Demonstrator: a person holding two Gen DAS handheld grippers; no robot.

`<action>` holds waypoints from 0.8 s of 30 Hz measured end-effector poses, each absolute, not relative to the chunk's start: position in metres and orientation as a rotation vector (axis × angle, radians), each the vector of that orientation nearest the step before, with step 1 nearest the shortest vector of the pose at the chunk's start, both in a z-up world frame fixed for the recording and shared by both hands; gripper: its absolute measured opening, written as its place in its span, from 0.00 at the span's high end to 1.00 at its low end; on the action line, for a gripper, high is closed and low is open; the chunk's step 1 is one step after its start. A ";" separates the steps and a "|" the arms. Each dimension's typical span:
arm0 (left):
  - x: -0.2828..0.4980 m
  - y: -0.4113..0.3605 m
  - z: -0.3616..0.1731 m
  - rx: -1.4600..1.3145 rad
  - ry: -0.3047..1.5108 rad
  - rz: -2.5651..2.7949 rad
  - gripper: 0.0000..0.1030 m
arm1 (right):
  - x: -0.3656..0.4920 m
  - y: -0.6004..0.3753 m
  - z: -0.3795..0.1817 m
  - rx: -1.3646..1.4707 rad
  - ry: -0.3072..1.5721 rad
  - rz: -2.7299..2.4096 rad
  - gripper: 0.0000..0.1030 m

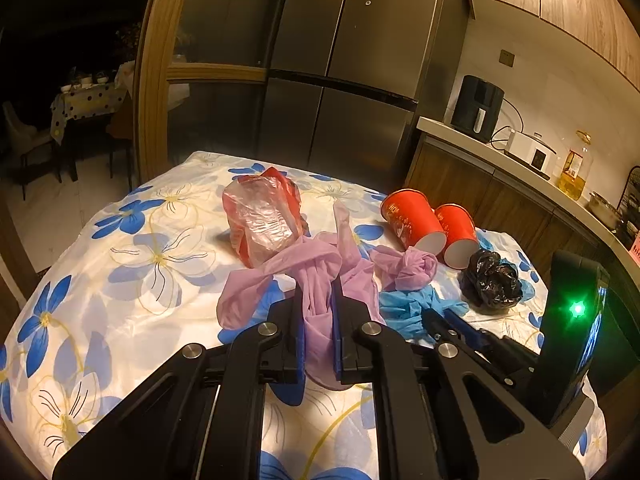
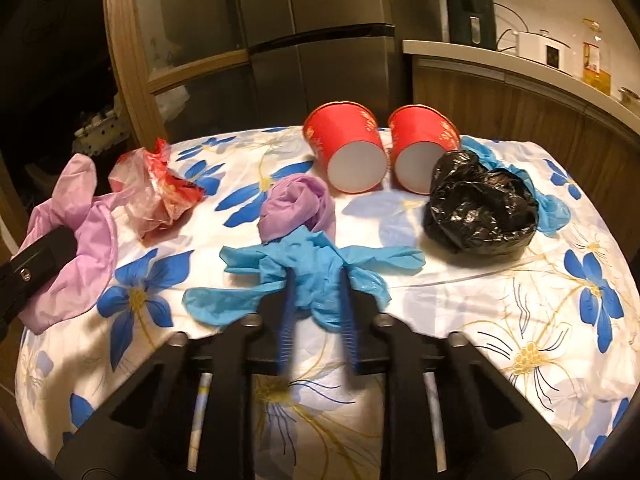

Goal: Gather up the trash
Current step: 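Grasp the purple glove with the left tool while the right tool grasps the blue glove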

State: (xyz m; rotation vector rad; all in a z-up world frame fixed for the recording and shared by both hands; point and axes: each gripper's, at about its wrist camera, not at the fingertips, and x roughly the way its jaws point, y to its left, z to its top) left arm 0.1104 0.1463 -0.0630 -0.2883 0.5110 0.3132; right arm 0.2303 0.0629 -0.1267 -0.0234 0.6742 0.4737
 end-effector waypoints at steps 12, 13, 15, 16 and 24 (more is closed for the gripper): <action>0.108 0.124 -0.054 -0.261 0.491 0.291 0.90 | 0.195 0.013 -0.095 -0.024 0.559 0.430 0.97; 0.107 0.120 -0.053 -0.257 0.489 0.285 0.90 | 0.193 0.006 -0.091 -0.013 0.551 0.423 0.97; 0.107 0.112 -0.051 -0.251 0.485 0.272 0.90 | 0.188 -0.005 -0.085 0.000 0.534 0.411 0.97; 0.107 0.108 -0.050 -0.248 0.483 0.266 0.90 | 0.185 -0.011 -0.081 0.006 0.521 0.403 0.97; 0.110 0.069 -0.040 -0.218 0.465 0.195 0.91 | 0.167 -0.061 -0.060 0.054 0.460 0.337 0.97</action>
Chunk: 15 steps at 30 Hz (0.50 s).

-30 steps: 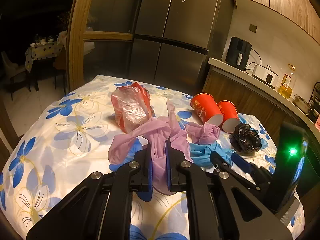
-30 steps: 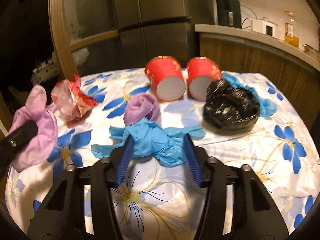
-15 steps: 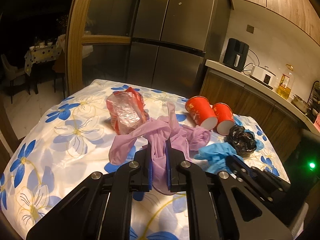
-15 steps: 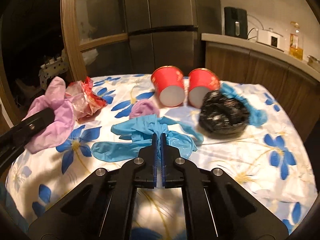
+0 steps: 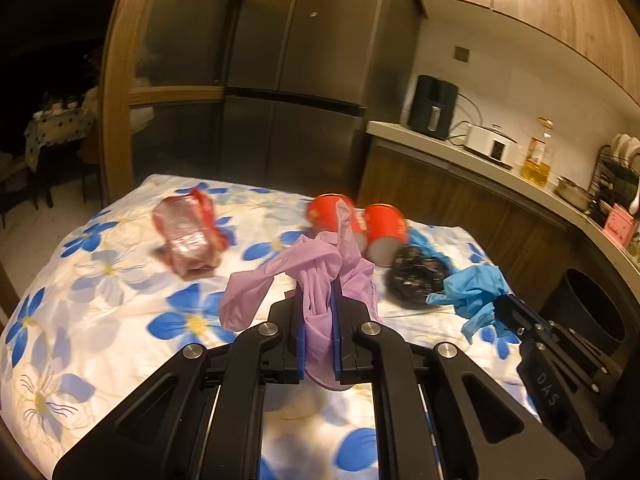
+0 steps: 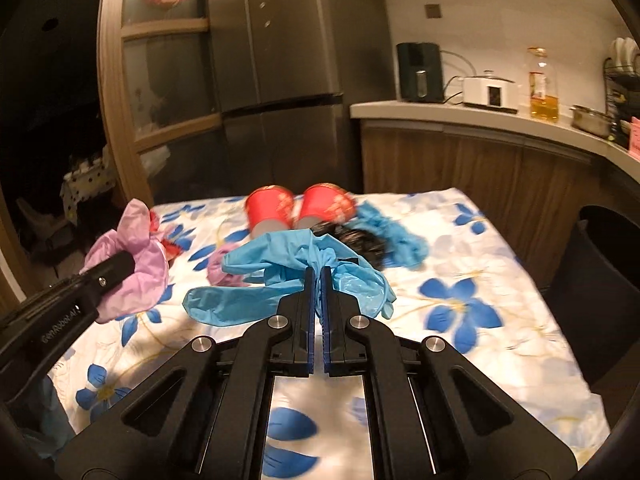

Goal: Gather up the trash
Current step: 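Grasp the purple glove with the left tool while the right tool grasps the blue glove, then carry the purple and blue gloves over the black bin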

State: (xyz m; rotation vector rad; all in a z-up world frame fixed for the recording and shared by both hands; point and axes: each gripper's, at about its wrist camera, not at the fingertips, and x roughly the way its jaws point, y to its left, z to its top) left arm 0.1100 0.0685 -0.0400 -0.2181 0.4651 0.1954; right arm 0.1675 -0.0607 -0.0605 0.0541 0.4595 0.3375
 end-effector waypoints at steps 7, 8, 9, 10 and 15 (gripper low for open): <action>0.119 0.028 -0.031 -0.187 0.449 0.115 0.91 | 0.156 -0.112 -0.049 0.097 0.420 0.259 0.98; 0.121 0.023 -0.030 -0.182 0.447 0.105 0.91 | 0.155 -0.120 -0.047 0.103 0.415 0.244 0.98; 0.123 0.015 -0.028 -0.175 0.445 0.090 0.91 | 0.154 -0.126 -0.047 0.107 0.411 0.234 0.98; 0.125 0.010 -0.027 -0.170 0.443 0.081 0.91 | 0.153 -0.135 -0.045 0.114 0.405 0.220 0.98; 0.136 -0.023 -0.021 -0.151 0.434 0.020 0.91 | 0.149 -0.169 -0.041 0.137 0.381 0.162 0.98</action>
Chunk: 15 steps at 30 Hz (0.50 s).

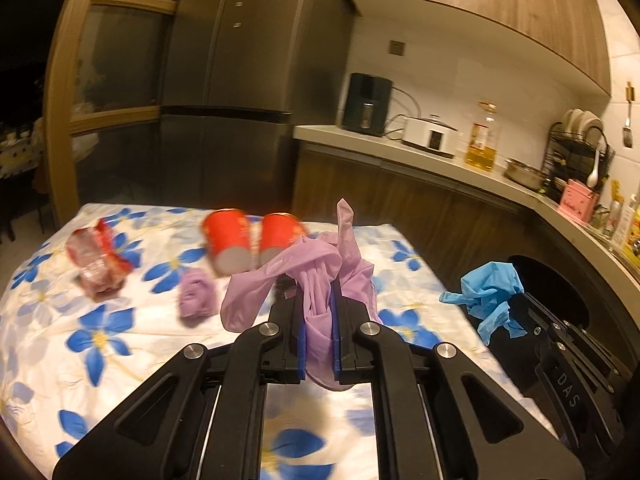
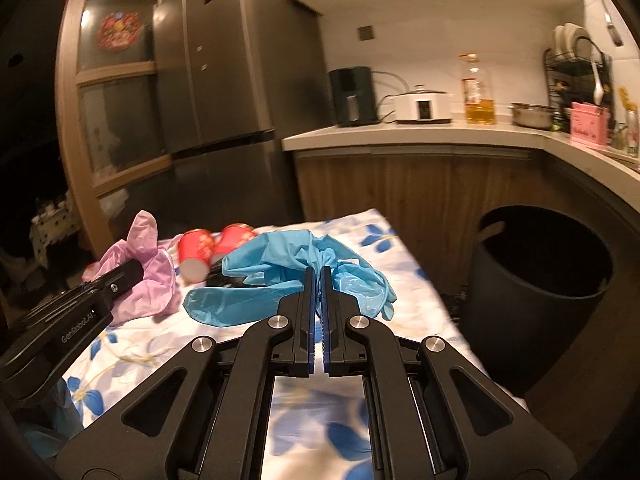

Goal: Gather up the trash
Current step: 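Carry the purple and blue gloves over the black bin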

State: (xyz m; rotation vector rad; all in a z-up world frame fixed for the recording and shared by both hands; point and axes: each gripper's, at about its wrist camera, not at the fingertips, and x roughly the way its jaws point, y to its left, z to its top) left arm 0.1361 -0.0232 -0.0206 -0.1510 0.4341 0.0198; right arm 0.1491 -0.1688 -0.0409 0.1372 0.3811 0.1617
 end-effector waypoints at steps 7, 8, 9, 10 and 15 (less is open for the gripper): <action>0.154 -0.077 -0.011 -0.111 0.417 -0.082 0.92 | 0.144 -0.218 -0.035 0.177 0.343 0.066 0.98; 0.155 -0.084 -0.010 -0.106 0.414 -0.095 0.92 | 0.144 -0.226 -0.034 0.184 0.338 0.049 0.98; 0.157 -0.092 -0.009 -0.098 0.410 -0.112 0.92 | 0.143 -0.234 -0.034 0.191 0.333 0.034 0.98; 0.159 -0.099 -0.008 -0.092 0.408 -0.128 0.92 | 0.143 -0.241 -0.033 0.196 0.328 0.021 0.98; 0.170 -0.142 -0.003 -0.055 0.396 -0.203 0.92 | 0.143 -0.280 -0.029 0.223 0.299 -0.060 0.98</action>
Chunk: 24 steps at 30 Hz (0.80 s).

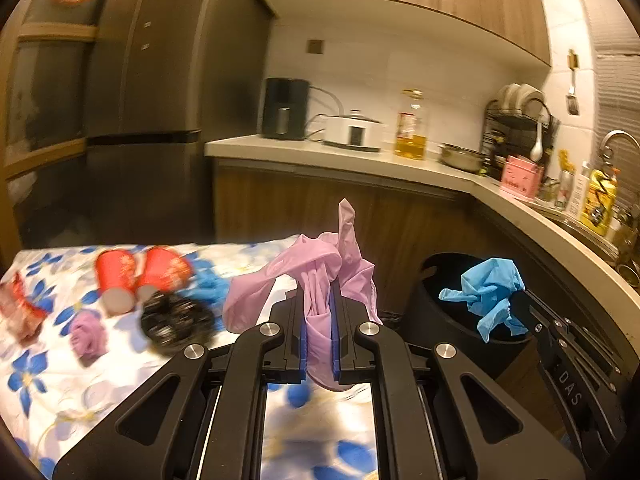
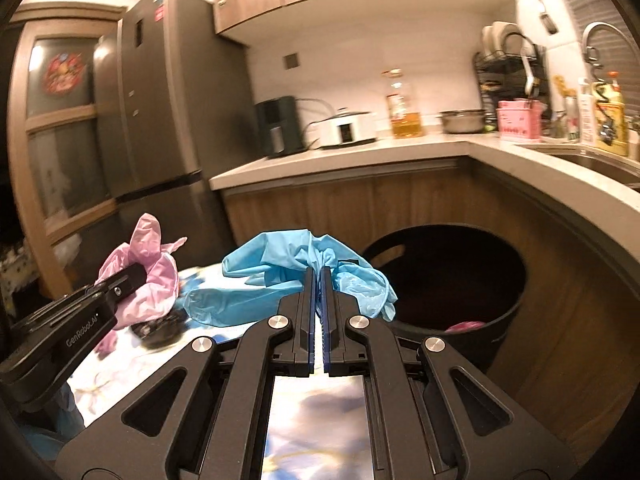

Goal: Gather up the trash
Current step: 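Carry the purple and blue gloves over the black bin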

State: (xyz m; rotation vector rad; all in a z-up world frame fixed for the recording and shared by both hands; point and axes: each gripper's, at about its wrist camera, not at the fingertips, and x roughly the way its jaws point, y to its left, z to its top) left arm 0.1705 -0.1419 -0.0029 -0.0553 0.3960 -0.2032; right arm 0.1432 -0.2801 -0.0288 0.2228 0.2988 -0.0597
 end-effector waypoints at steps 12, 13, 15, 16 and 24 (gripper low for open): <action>0.195 -0.235 0.007 -0.012 0.362 -0.373 0.92 | 0.153 -0.351 -0.023 0.236 0.262 -0.222 0.98; 0.196 -0.240 0.007 -0.009 0.361 -0.380 0.92 | 0.153 -0.355 -0.023 0.235 0.260 -0.229 0.98; 0.200 -0.250 0.008 -0.005 0.360 -0.397 0.92 | 0.155 -0.362 -0.022 0.232 0.257 -0.244 0.98; 0.202 -0.255 0.007 -0.001 0.360 -0.405 0.92 | 0.156 -0.365 -0.022 0.230 0.255 -0.250 0.98; 0.215 -0.277 0.001 0.003 0.375 -0.444 0.92 | 0.164 -0.381 -0.020 0.224 0.252 -0.263 0.98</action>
